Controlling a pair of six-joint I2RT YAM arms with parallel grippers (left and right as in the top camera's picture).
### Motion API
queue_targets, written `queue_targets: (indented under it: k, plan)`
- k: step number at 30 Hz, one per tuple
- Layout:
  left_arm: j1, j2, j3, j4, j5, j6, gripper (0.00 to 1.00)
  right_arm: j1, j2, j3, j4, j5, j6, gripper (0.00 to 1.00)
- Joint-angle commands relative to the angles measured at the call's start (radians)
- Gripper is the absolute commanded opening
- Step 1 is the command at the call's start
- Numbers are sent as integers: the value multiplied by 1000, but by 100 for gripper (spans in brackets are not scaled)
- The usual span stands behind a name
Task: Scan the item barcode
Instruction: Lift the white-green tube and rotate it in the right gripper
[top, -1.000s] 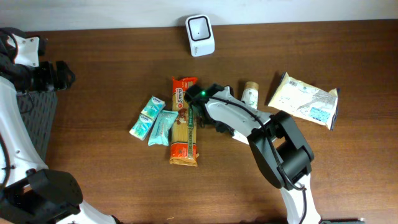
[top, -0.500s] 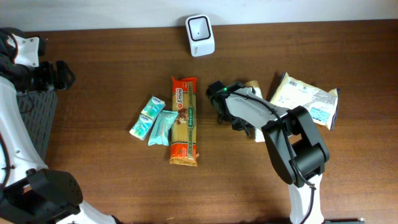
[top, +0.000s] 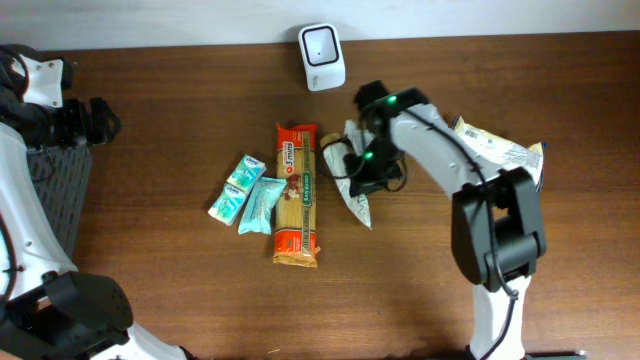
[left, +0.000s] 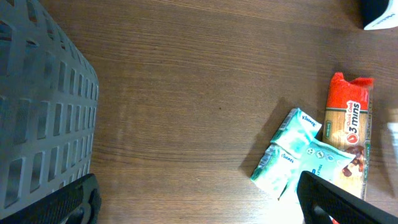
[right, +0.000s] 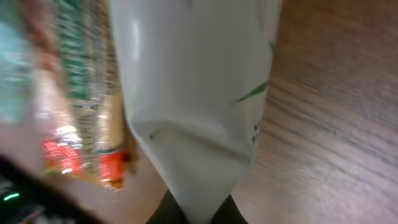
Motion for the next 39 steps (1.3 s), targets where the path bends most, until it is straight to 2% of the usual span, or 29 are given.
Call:
queue_targets:
  k: [1,8,9,10,12,20,24,28,32,33,34,35,36,39]
  plan:
    - [2,8,0,2,0,-10,99,-66,-43,-61,62,-214,-73,4]
    - [2,8,0,1,0,-10,99,-155,-43,-313,289,-294,-65,4]
    - [2,8,0,2,0,-10,99,-170,-43,-318,292,-285,-66,8]
    - [2,8,0,1,0,-10,99,-191,-43,-318,294,-267,-66,22]
    - [2,8,0,1,0,-10,99,-234,-43,-318,297,-262,-66,36]
    - [2,8,0,2,0,-10,99,-273,-43,-318,297,-269,-97,60]
    - [2,8,0,2,0,-10,99,-272,-26,-325,302,-282,-122,64]
    - [2,8,0,1,0,-10,99,-253,35,-354,323,-424,-211,64]
    - [2,8,0,2,0,-10,99,-192,63,-399,350,-423,-226,63]
    - [2,8,0,2,0,-10,99,-187,69,-399,352,-423,-225,59]
    - [2,8,0,2,0,-10,99,-188,73,-399,354,-423,-222,47]
    - [2,8,0,2,0,-10,99,-188,73,-399,356,-423,-222,18]
    - [2,8,0,2,0,-10,99,-188,73,-399,356,-423,-222,7]
    - [2,8,0,1,0,-10,99,-189,73,-399,356,-423,-220,4]
